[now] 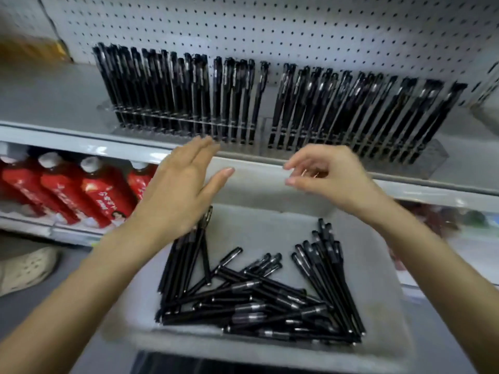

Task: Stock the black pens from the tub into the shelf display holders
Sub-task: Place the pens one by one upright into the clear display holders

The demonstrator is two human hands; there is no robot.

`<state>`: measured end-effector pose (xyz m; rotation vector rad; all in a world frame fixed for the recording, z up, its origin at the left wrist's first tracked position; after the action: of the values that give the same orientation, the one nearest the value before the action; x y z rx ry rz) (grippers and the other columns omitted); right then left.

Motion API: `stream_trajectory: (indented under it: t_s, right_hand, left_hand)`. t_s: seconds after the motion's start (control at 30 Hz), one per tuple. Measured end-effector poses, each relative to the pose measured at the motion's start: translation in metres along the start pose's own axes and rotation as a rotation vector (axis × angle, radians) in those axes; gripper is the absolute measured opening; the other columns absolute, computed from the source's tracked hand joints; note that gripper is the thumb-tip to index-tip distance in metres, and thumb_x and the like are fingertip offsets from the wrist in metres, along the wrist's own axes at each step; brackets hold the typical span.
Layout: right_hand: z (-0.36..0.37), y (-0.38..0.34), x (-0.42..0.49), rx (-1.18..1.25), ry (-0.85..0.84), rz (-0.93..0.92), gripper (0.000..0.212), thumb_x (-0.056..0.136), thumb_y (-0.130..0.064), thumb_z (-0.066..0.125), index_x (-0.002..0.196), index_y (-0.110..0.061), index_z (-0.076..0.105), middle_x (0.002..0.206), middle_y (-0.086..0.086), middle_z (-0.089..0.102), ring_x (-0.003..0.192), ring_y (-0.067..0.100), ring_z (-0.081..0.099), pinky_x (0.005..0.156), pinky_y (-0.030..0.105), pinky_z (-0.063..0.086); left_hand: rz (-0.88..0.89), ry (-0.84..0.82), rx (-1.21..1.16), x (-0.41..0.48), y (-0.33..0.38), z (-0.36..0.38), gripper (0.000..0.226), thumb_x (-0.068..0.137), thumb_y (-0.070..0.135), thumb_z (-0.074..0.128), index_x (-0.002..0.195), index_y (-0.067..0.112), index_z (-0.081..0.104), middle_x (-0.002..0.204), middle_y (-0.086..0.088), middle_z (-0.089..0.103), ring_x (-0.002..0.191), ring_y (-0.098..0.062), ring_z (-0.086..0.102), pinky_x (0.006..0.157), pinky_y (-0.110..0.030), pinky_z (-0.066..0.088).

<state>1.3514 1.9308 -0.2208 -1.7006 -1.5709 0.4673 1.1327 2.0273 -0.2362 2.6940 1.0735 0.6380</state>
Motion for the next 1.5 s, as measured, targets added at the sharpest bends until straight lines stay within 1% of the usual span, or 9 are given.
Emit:
stream_trajectory:
  t_s: [0.17,0.33,0.43,0.5,0.73,0.93,1.13,1.3,1.5]
  right_hand:
    - [0.072,0.019,-0.004,-0.063,-0.374,0.039,0.012,0.075,-0.015,0.079,0.085,-0.014,0.073,0.077,-0.002,0.068,0.063,0.000,0.056,0.064,0.015,0.044]
    - [0.107,0.024,0.000,-0.177,-0.504,0.011,0.017,0.076,-0.019,0.077,0.093,-0.015,0.075,0.086,-0.005,0.072,0.071,0.000,0.058,0.067,0.008,0.040]
    - [0.115,0.030,-0.002,-0.145,-0.520,0.030,0.020,0.075,-0.019,0.078,0.095,-0.016,0.076,0.076,-0.014,0.063,0.065,-0.005,0.053,0.065,0.009,0.039]
    - [0.114,0.033,-0.003,-0.112,-0.511,0.041,0.021,0.074,-0.021,0.079,0.094,-0.017,0.076,0.079,-0.008,0.064,0.068,-0.001,0.054,0.068,0.016,0.041]
    - [0.122,0.038,-0.006,-0.053,-0.530,-0.023,0.018,0.071,-0.021,0.081,0.088,-0.016,0.075,0.077,-0.012,0.052,0.069,-0.002,0.052,0.066,0.010,0.037]
    - [0.123,0.039,-0.005,-0.057,-0.585,-0.019,0.019,0.073,-0.019,0.080,0.082,-0.024,0.064,0.086,-0.010,0.048,0.067,0.003,0.050,0.071,0.020,0.045]
    - [0.119,0.040,-0.007,-0.231,-0.666,-0.104,0.021,0.077,-0.029,0.076,0.083,-0.028,0.056,0.092,-0.012,0.045,0.075,0.002,0.050,0.076,0.029,0.046]
    - [0.111,0.041,-0.007,-0.205,-0.685,-0.071,0.021,0.076,-0.025,0.077,0.081,-0.025,0.056,0.091,-0.006,0.050,0.075,0.005,0.051,0.073,0.024,0.045]
    - [0.089,0.045,-0.003,-0.081,-0.645,0.028,0.019,0.077,-0.015,0.077,0.078,-0.021,0.059,0.074,-0.005,0.065,0.064,-0.003,0.055,0.064,0.013,0.042]
  left_hand:
    - [-0.168,-0.082,-0.038,-0.033,-0.036,0.000,0.076,0.092,0.065,0.026,0.148,0.013,0.029,0.156,-0.004,0.020,0.144,-0.016,0.015,0.111,-0.021,0.006]
    - [-0.235,-0.140,-0.168,-0.036,-0.040,0.009,0.084,0.082,0.058,0.027,0.151,0.012,0.014,0.159,0.004,0.003,0.144,-0.005,-0.002,0.109,-0.013,-0.004]
    - [-0.232,-0.157,-0.160,-0.036,-0.040,0.011,0.085,0.082,0.058,0.025,0.151,0.013,0.008,0.159,0.006,-0.002,0.143,-0.003,-0.005,0.110,-0.015,-0.005]
    - [-0.227,-0.163,-0.163,-0.037,-0.040,0.012,0.086,0.082,0.059,0.024,0.151,0.012,0.007,0.159,0.005,-0.003,0.144,-0.005,-0.004,0.110,-0.015,-0.004]
    - [-0.240,-0.164,-0.176,-0.037,-0.040,0.013,0.084,0.083,0.060,0.026,0.152,0.014,0.008,0.159,0.008,-0.003,0.144,-0.006,0.000,0.111,-0.018,0.001]
    - [-0.242,-0.151,-0.163,-0.038,-0.039,0.013,0.078,0.090,0.055,0.032,0.151,0.013,0.010,0.159,0.006,-0.002,0.144,-0.008,0.001,0.116,-0.023,0.003]
    - [-0.248,-0.161,-0.148,-0.037,-0.039,0.014,0.079,0.089,0.056,0.031,0.151,0.013,0.009,0.159,0.005,-0.002,0.145,-0.010,0.002,0.114,-0.023,0.004]
    - [-0.246,-0.160,-0.135,-0.038,-0.037,0.013,0.079,0.089,0.056,0.031,0.151,0.012,0.010,0.159,0.004,-0.001,0.145,-0.011,0.003,0.114,-0.023,0.004]
    - [-0.253,-0.160,-0.130,-0.040,-0.037,0.013,0.076,0.091,0.053,0.033,0.151,0.012,0.011,0.159,0.006,-0.002,0.144,-0.009,0.003,0.113,-0.022,0.005]
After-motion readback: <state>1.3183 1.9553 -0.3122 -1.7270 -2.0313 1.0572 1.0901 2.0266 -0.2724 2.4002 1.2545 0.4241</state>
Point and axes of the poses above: each hand's wrist, its own x-axis towards the middle knuckle, its own z-axis out of the palm, y = z × x, the point moved 1 cm from there along x, towards the middle knuckle
